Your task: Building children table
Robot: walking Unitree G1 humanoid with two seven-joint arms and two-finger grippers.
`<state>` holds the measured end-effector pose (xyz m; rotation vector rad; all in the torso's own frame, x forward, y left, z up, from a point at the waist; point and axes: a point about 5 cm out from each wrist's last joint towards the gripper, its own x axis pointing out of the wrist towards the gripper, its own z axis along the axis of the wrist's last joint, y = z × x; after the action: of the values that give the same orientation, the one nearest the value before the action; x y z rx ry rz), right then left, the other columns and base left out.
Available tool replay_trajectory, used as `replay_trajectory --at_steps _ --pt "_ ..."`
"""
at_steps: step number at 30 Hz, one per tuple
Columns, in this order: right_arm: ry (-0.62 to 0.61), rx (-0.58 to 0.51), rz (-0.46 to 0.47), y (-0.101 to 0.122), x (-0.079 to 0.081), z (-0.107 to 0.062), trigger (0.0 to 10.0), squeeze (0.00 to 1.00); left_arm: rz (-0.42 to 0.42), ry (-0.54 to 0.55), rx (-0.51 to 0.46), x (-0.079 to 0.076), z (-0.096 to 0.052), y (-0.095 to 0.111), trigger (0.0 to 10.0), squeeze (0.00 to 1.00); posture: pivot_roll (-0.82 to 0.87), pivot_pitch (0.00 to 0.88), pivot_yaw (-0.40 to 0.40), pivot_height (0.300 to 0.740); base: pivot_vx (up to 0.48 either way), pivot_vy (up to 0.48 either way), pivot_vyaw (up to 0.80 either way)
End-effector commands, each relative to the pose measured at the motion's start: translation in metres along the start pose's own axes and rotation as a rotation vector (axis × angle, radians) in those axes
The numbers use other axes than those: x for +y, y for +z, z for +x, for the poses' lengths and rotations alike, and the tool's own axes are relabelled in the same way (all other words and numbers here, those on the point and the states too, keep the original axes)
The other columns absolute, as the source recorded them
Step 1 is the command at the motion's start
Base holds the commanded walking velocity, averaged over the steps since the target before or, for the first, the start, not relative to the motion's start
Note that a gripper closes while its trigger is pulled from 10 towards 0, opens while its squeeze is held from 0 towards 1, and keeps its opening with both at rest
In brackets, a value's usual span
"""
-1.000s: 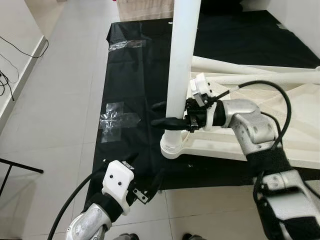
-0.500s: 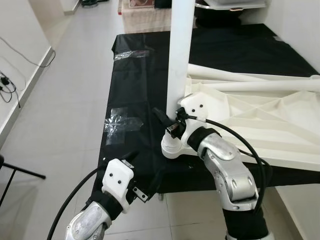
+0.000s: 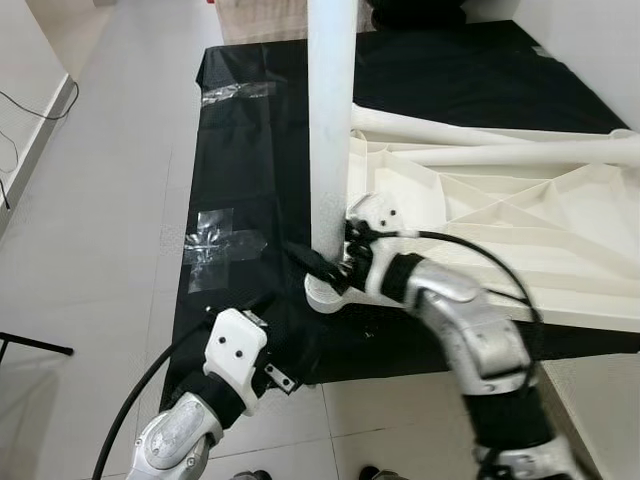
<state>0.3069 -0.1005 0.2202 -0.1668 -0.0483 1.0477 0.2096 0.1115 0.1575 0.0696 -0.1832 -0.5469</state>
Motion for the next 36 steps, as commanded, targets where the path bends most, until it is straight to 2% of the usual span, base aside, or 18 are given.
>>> replay_trajectory --at_steps 1,3,5,8,12,13,15,16,19,26,28,29,31,33,34,35,36 --pt "0.118 -0.020 -0.039 0.008 0.001 0.001 10.0 0.00 -0.020 -0.006 0.018 -0.002 -0.001 -0.005 10.0 0.00 0.03 0.219 -0.008 0.740 0.000 0.000 0.00" --pt "0.144 -0.017 -0.053 0.010 -0.003 0.000 10.0 0.00 -0.020 -0.008 0.018 -0.003 -0.001 -0.005 10.0 0.00 0.03 0.219 -0.008 0.740 0.000 0.000 0.00" --pt "0.187 -0.027 -0.075 0.021 -0.017 -0.001 10.0 0.00 -0.022 -0.011 0.018 -0.004 -0.001 -0.005 10.0 0.00 0.04 0.223 -0.011 0.740 0.000 0.000 0.00" --pt "0.202 -0.035 -0.084 0.025 -0.021 -0.002 10.0 0.00 -0.022 -0.012 0.018 -0.004 -0.002 -0.004 10.0 0.00 0.04 0.224 -0.011 0.740 0.000 0.000 0.00" --pt "0.249 -0.038 -0.105 0.037 -0.036 -0.003 10.0 0.00 -0.022 -0.011 0.020 -0.006 -0.003 -0.005 10.0 0.00 0.05 0.226 -0.014 0.740 0.000 0.000 0.00" --pt "0.278 -0.041 -0.099 0.038 -0.036 -0.003 4.7 0.00 -0.022 -0.012 0.020 -0.006 -0.003 -0.004 10.0 0.00 0.05 0.232 -0.015 0.740 0.000 0.000 0.00" --pt "0.298 -0.044 -0.094 0.039 -0.037 -0.003 4.7 0.00 -0.022 -0.012 0.020 -0.006 -0.003 -0.004 10.0 0.00 0.05 0.232 -0.015 0.740 0.000 0.000 0.00" --pt "0.328 -0.042 -0.090 0.039 -0.036 -0.003 0.0 0.00 -0.023 -0.012 0.021 -0.006 -0.003 -0.005 10.0 0.00 0.05 0.228 -0.017 0.740 0.000 0.000 0.00" --pt "0.384 -0.037 -0.078 0.037 -0.034 -0.003 0.0 0.00 -0.024 -0.012 0.021 -0.007 -0.003 -0.005 10.0 0.00 0.05 0.225 -0.019 0.740 0.000 0.000 0.00" --pt "0.389 -0.040 -0.064 0.030 -0.031 -0.002 0.0 0.00 -0.027 -0.013 0.020 -0.008 -0.003 -0.006 10.0 0.00 0.04 0.219 -0.019 0.740 0.000 0.000 0.00" --pt "0.265 -0.036 -0.043 0.017 -0.028 -0.002 0.0 0.00 -0.029 -0.013 0.019 -0.008 -0.003 -0.006 10.0 0.00 0.03 0.217 -0.024 0.740 0.000 0.000 0.00" --pt "0.265 -0.036 -0.043 0.017 -0.028 -0.002 0.0 0.00 -0.029 -0.013 0.019 -0.008 -0.003 -0.006 10.0 0.00 0.03 0.217 -0.024 0.740 0.000 0.000 0.00" --pt "0.013 -0.032 0.043 -0.002 -0.017 0.003 0.0 0.00 -0.031 -0.013 0.018 -0.008 -0.003 -0.005 10.0 0.00 0.01 0.225 -0.039 0.740 0.000 0.000 0.00" --pt "0.013 -0.032 0.043 -0.002 -0.017 0.003 0.0 0.00 -0.031 -0.013 0.018 -0.008 -0.003 -0.005 10.0 0.00 0.01 0.225 -0.039 0.740 0.000 0.000 0.00" --pt "-0.441 0.086 -0.011 -0.028 0.002 -0.002 0.0 0.00 -0.030 -0.010 0.017 -0.006 -0.004 -0.005 10.0 0.00 -0.01 0.237 -0.026 0.740 0.000 0.000 0.00" --pt "-0.609 0.154 -0.089 -0.035 0.011 -0.010 0.0 0.00 -0.029 -0.008 0.017 -0.005 -0.004 -0.005 10.0 0.00 -0.01 0.237 -0.026 0.740 0.000 0.000 0.00" --pt "-0.648 0.149 -0.123 -0.035 0.024 -0.012 0.0 0.00 -0.028 -0.008 0.016 -0.004 -0.003 -0.005 10.0 0.00 -0.02 0.235 -0.009 0.740 0.000 0.000 0.00"
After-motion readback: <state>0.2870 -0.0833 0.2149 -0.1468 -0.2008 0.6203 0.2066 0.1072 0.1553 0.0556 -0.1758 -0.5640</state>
